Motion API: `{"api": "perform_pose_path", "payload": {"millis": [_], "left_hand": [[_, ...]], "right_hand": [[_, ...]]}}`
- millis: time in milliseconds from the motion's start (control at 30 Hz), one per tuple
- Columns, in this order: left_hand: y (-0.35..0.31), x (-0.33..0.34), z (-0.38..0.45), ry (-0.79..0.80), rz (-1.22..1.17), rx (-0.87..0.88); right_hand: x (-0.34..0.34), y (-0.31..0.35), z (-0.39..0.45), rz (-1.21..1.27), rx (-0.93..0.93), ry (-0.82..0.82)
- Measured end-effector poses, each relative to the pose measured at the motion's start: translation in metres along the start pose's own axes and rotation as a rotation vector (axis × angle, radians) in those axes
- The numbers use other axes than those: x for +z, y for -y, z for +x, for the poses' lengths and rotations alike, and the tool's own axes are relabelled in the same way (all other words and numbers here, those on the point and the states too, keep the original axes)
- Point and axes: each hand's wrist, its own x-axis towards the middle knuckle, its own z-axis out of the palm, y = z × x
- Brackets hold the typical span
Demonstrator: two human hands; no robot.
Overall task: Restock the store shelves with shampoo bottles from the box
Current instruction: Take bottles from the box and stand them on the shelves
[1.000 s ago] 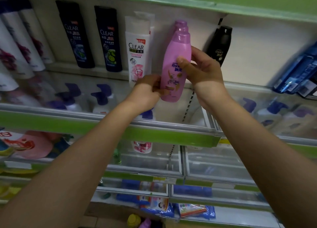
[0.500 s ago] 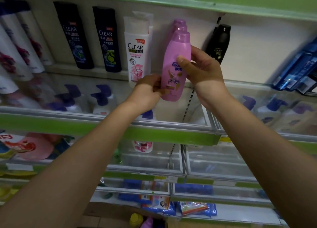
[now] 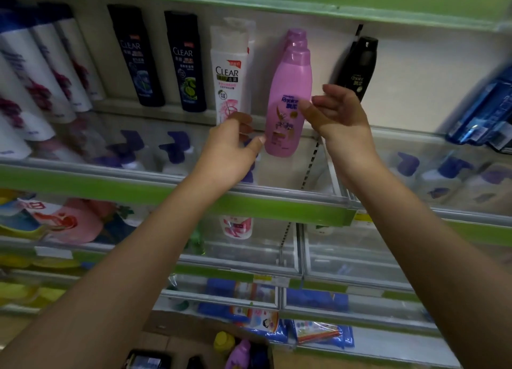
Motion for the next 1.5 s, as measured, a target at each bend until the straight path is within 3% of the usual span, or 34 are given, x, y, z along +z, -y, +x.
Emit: {"api": "perform_pose_path", "payload": {"millis": [100, 400, 767, 1000, 1267, 1500], "left_hand": [[-0.006, -0.010, -0.017, -0.062, -0.075, 0.031], [0.005, -0.051, -0.096, -0.053, -0.328, 0.026], [0.131, -0.143, -0.188, 0.156, -0.320, -0.107], [0.195, -0.188, -0.224, 0.173, -0.290, -0.222], [0.258, -0.186, -0.252, 0.152, -0.286, -0.333], [0.349, -0.146, -0.303, 0.150, -0.243, -0.637]], "right_hand": [[-0.001, 0.002, -0.019, 0.014, -0.016, -0.023], [0.021, 0.004, -0.105, 0.026, 0.073, -0.019], [0.139, -0.013, -0.245, 0.104, 0.293, -0.082], [0.198, -0.042, -0.294, 0.053, 0.427, -0.059], [0.231, -0.100, -0.324, -0.010, 0.556, 0.029], [0.250, -0.191, -0.353, -0.068, 0.739, 0.113]]}}
